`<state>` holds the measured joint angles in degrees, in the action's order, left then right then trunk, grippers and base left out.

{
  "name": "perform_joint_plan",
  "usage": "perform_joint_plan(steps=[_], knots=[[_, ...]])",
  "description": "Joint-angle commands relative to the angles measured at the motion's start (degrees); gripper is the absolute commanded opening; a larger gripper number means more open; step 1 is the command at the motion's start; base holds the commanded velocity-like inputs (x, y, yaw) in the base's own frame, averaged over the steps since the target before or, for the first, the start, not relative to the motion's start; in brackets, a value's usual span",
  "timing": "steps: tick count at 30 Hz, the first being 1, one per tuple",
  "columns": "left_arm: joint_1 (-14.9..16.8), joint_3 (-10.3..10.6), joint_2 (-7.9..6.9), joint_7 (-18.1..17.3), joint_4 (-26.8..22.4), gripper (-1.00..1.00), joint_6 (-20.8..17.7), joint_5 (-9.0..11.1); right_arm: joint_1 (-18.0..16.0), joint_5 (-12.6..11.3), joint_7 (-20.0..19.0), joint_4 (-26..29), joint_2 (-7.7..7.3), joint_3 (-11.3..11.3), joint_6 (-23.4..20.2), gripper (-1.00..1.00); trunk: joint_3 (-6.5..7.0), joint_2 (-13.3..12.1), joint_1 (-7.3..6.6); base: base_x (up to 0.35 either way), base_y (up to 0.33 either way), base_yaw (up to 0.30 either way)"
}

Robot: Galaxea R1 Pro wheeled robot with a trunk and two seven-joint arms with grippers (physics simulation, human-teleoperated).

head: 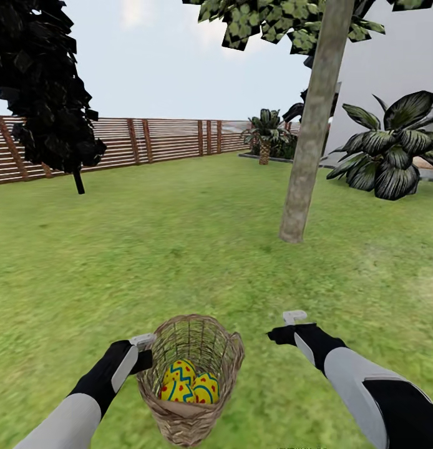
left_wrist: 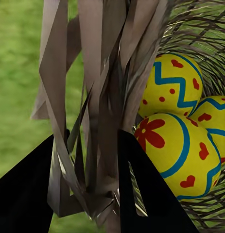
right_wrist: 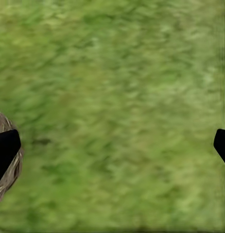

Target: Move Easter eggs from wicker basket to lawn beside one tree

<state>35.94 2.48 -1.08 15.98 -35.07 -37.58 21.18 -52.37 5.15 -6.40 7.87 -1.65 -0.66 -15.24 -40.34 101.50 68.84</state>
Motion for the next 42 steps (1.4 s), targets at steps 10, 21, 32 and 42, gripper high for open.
perform_joint_plan(steps=[10,21,32,42], knots=[[0.0,0.2,-0.06,0.5,-0.2,-1.00,-0.1,0.9,9.7,0.8,0.5,-0.2,-0.02,0.0,1.8,1.00,1.99,-4.0,-2.21,0.000,0.000,-0.143],[0.0,0.2,-0.13,0.2,-0.1,-1.00,0.0,1.0,16.4,1.2,0.6,-7.7,0.05,-0.1,10.6,1.00,3.96,-8.4,-4.62,0.000,0.000,0.000],[0.0,0.2,-0.21,-0.8,-0.1,-1.00,0.0,1.0,19.8,1.2,0.6,-8.5,-0.10,-0.1,12.6,1.00,5.94,-12.8,-7.04,0.000,0.000,0.000],[0.0,0.2,-0.24,-0.8,-0.1,-1.00,0.0,1.0,19.8,1.2,0.6,-8.5,-0.03,-0.1,12.6,1.00,7.73,-16.8,-9.24,0.000,0.000,0.000]])
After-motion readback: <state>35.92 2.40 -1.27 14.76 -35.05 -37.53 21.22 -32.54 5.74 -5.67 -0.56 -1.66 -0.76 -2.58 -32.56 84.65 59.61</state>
